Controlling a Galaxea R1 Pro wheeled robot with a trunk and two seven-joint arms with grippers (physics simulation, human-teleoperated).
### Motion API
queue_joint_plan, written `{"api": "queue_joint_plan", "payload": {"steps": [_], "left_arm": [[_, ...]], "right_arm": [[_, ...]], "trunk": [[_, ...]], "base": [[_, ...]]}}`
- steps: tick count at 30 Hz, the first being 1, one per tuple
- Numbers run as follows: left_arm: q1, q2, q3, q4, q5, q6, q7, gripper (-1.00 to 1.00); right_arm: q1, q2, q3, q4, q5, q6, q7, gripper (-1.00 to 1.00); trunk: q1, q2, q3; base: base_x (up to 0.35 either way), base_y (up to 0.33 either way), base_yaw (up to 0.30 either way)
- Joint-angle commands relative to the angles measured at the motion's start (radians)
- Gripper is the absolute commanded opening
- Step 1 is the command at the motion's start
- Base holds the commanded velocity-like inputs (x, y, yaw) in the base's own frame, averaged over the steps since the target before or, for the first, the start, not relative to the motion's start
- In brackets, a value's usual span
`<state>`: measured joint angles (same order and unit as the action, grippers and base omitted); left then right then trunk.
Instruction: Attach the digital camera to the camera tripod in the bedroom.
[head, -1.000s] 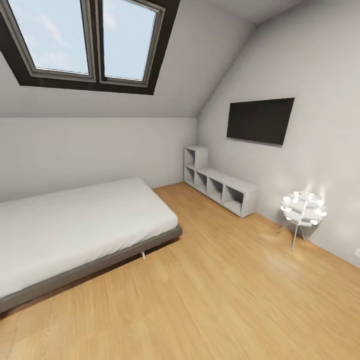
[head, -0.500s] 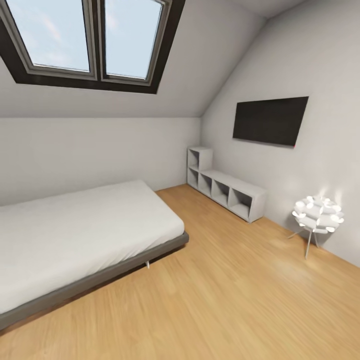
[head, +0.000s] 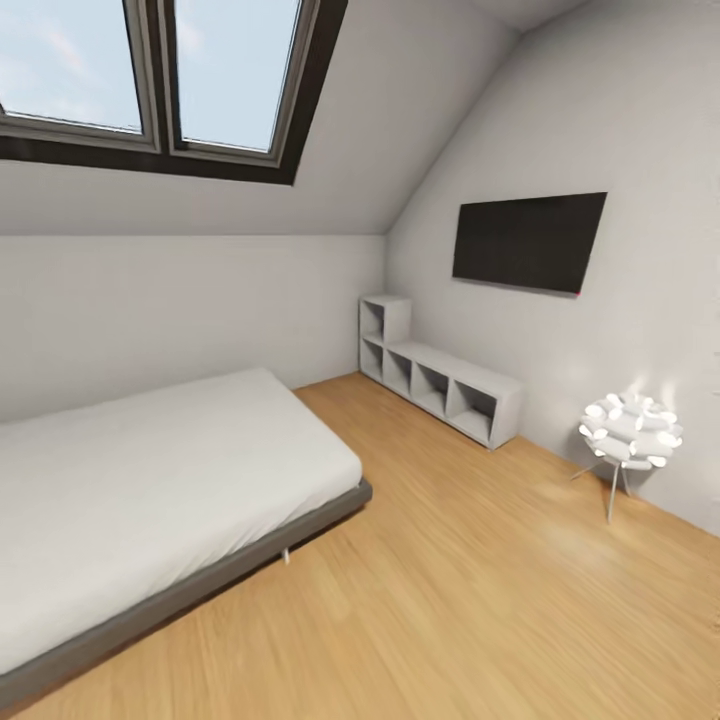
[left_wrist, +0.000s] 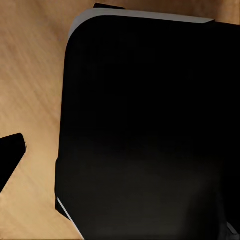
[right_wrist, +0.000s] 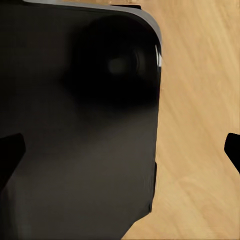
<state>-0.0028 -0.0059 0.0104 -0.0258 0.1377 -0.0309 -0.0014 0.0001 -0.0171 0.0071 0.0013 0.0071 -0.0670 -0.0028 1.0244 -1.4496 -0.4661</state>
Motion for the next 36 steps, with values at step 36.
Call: {"api": "queue_joint_plan", "payload": {"steps": [36], "left_arm": [[0.000,-0.002,0.000,0.001,0.008,-0.003,0.004,1.00]], "right_arm": [[0.000,-0.001,0.002,0.000,0.001,-0.002,0.001,1.00]], "trunk": [[0.001,0.000,-0.001]], "base": [[0.310,0.159,-0.245]]}}
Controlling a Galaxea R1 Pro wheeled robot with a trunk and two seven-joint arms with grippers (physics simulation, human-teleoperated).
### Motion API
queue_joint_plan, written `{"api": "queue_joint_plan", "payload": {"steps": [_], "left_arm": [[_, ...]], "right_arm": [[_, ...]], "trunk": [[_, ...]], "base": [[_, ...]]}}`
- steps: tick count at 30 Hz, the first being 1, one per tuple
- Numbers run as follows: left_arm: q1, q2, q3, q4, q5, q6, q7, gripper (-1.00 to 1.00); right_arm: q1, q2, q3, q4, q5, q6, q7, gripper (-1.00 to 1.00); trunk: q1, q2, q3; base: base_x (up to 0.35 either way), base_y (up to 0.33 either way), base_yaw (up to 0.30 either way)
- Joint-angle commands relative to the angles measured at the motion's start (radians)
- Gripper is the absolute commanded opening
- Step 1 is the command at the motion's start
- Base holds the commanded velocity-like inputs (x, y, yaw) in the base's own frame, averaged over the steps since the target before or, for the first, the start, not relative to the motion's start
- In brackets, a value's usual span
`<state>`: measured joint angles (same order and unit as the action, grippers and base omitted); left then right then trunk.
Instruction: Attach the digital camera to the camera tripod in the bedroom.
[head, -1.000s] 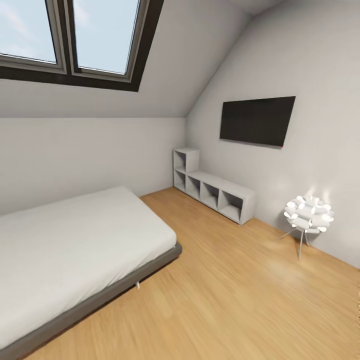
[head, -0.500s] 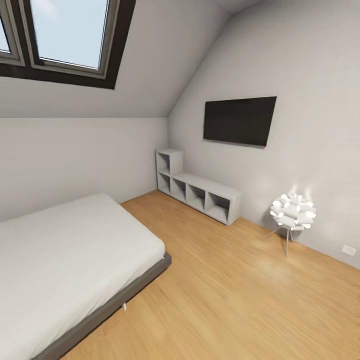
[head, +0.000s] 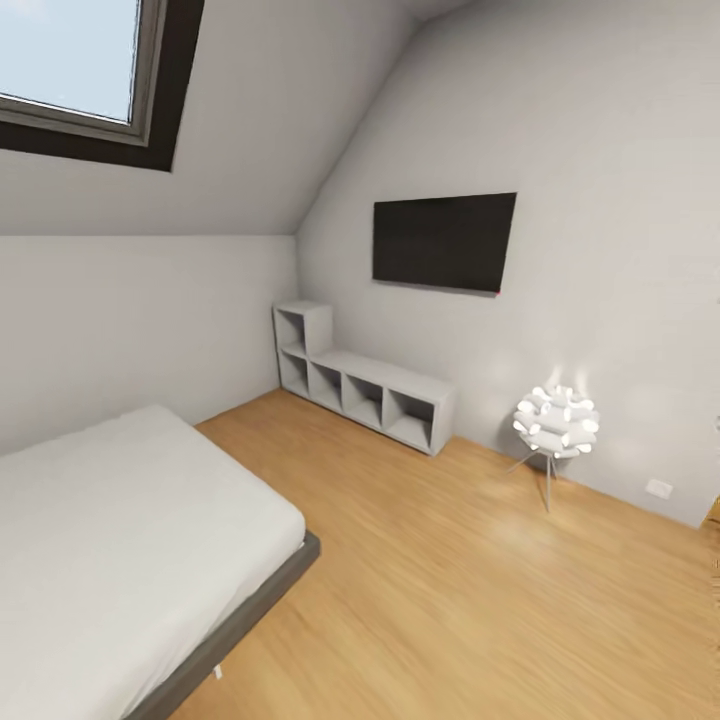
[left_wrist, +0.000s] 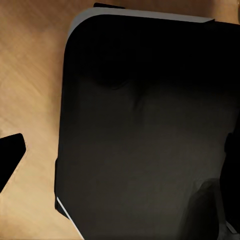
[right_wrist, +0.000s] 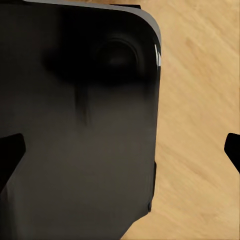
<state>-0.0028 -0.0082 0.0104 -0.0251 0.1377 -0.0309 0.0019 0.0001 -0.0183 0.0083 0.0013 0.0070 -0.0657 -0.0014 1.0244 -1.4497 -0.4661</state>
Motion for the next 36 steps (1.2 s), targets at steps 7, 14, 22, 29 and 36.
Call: {"api": "queue_joint_plan", "payload": {"steps": [7,14,22,29,36], "left_arm": [[0.000,-0.001,-0.001,0.001,0.008,-0.003,0.001,1.00],[0.000,-0.001,-0.001,0.000,0.007,-0.003,0.001,1.00],[0.000,0.000,-0.001,-0.001,0.004,-0.004,0.001,1.00],[0.000,0.000,0.000,-0.001,0.000,-0.015,0.001,1.00],[0.000,-0.002,0.001,-0.002,0.000,-0.017,0.001,1.00]], "right_arm": [[0.000,0.000,0.001,0.000,0.001,-0.003,0.000,1.00],[0.000,0.001,0.001,0.000,0.001,-0.003,0.000,1.00],[0.000,0.001,0.001,0.000,0.001,-0.003,0.000,1.00],[0.000,0.001,0.001,0.000,0.001,-0.003,0.000,1.00],[0.000,0.001,0.000,0.000,-0.002,-0.003,-0.001,1.00]], "trunk": [[0.001,0.000,-0.001],[0.001,0.000,-0.001],[0.001,0.000,-0.001],[0.001,0.000,-0.001],[0.001,0.000,-0.001]], "base": [[0.318,0.118,-0.246],[0.319,0.112,-0.246],[0.320,0.092,-0.258],[0.200,0.008,-0.285],[0.026,0.001,-0.288]]}}
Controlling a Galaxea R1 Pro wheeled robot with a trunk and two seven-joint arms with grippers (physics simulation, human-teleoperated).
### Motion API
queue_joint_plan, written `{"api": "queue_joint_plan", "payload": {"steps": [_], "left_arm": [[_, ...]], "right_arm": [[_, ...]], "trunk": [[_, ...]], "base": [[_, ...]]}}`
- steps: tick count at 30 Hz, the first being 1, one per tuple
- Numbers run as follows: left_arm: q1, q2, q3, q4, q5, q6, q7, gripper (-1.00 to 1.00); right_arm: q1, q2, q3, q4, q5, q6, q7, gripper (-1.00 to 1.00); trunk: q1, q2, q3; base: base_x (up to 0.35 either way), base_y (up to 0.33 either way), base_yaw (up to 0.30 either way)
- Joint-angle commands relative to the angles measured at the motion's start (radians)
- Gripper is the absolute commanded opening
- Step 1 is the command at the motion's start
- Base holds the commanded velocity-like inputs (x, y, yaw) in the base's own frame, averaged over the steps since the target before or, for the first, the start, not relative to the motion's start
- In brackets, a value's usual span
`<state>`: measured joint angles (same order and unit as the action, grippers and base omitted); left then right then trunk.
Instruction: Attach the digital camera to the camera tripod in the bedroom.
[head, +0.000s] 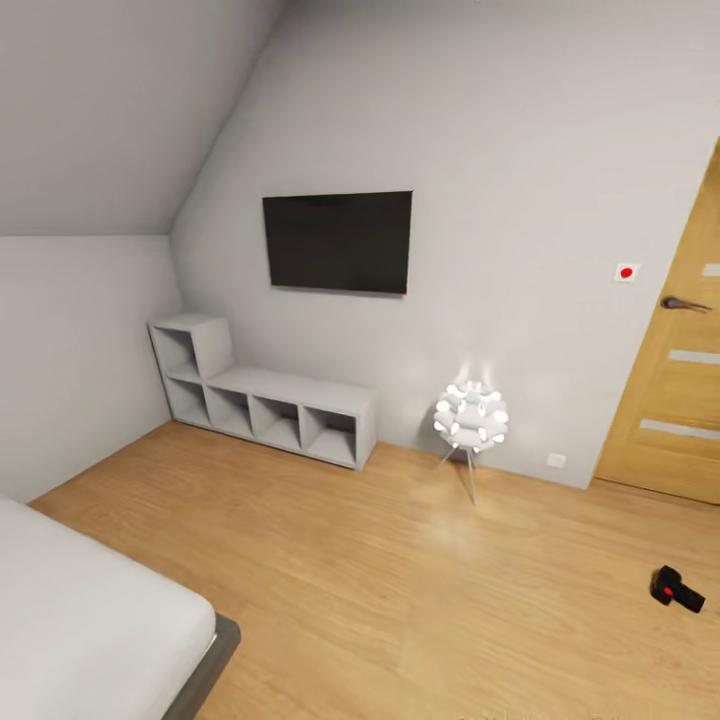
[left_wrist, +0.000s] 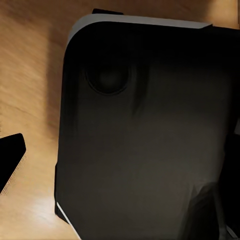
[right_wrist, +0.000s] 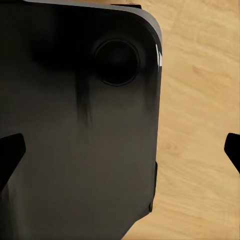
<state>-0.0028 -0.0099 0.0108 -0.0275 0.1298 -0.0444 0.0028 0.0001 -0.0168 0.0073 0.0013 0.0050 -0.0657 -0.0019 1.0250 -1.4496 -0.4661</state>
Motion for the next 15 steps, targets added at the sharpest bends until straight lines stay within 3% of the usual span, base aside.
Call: {"api": "queue_joint_plan", "payload": {"steps": [1,10,15], "left_arm": [[0.000,0.000,0.001,0.000,0.009,-0.003,0.000,1.00],[0.000,-0.001,0.002,0.001,0.011,-0.003,0.001,1.00],[0.000,-0.004,-0.001,0.001,0.009,0.005,0.000,1.00]], "right_arm": [[0.000,0.000,0.001,0.000,0.000,-0.003,0.000,1.00],[0.000,-0.001,0.000,0.000,0.000,-0.003,-0.001,1.00],[0.000,-0.002,0.000,0.000,0.000,-0.003,-0.001,1.00]], "trunk": [[0.000,0.000,-0.001],[0.000,0.000,-0.001],[0.000,0.000,-0.001]], "base": [[0.006,0.000,-0.289],[0.013,0.000,-0.290],[0.232,0.000,-0.291]]}}
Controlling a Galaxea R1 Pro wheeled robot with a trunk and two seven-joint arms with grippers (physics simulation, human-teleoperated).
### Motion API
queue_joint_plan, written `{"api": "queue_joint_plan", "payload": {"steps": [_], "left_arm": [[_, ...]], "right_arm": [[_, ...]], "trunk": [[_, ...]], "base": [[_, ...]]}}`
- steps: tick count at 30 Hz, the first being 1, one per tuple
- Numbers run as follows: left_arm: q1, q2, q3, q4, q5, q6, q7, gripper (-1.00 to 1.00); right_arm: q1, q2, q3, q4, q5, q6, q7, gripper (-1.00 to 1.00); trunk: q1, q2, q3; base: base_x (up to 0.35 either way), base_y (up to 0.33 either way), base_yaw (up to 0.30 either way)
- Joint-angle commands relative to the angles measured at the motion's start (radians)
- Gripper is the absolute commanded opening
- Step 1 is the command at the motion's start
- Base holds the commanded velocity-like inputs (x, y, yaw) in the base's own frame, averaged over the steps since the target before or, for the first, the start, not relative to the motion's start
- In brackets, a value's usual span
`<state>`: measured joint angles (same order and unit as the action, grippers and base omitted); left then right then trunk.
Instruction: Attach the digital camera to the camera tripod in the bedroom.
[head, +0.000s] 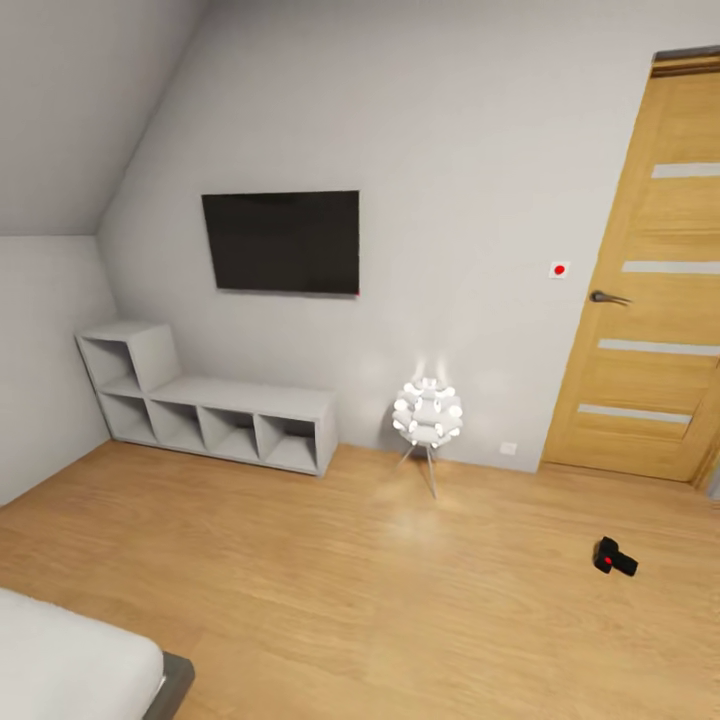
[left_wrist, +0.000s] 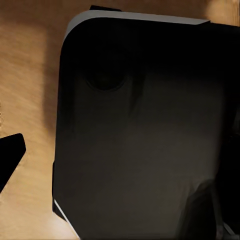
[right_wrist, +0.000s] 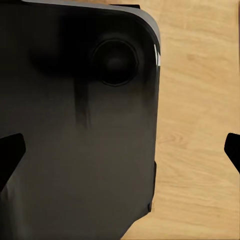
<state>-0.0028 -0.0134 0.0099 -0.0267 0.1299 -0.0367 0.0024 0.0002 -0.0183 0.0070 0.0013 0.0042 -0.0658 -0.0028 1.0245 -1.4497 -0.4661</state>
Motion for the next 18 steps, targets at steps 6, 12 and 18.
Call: {"api": "queue_joint_plan", "payload": {"steps": [6,12,18], "left_arm": [[0.000,0.000,-0.001,0.001,0.008,0.000,-0.001,1.00],[0.000,0.000,-0.001,0.001,0.008,0.001,-0.001,1.00],[0.000,0.000,-0.002,0.001,0.009,0.001,-0.001,1.00]], "right_arm": [[0.000,0.000,0.001,0.000,0.000,-0.003,0.000,1.00],[0.000,0.000,0.001,0.000,0.000,-0.003,0.000,1.00],[0.000,0.000,0.001,0.000,0.000,-0.003,0.001,1.00]], "trunk": [[0.001,0.000,-0.001],[0.001,0.000,-0.001],[0.001,0.000,-0.001]], "base": [[0.313,0.000,-0.291],[0.321,0.000,-0.291],[0.322,0.000,-0.291]]}}
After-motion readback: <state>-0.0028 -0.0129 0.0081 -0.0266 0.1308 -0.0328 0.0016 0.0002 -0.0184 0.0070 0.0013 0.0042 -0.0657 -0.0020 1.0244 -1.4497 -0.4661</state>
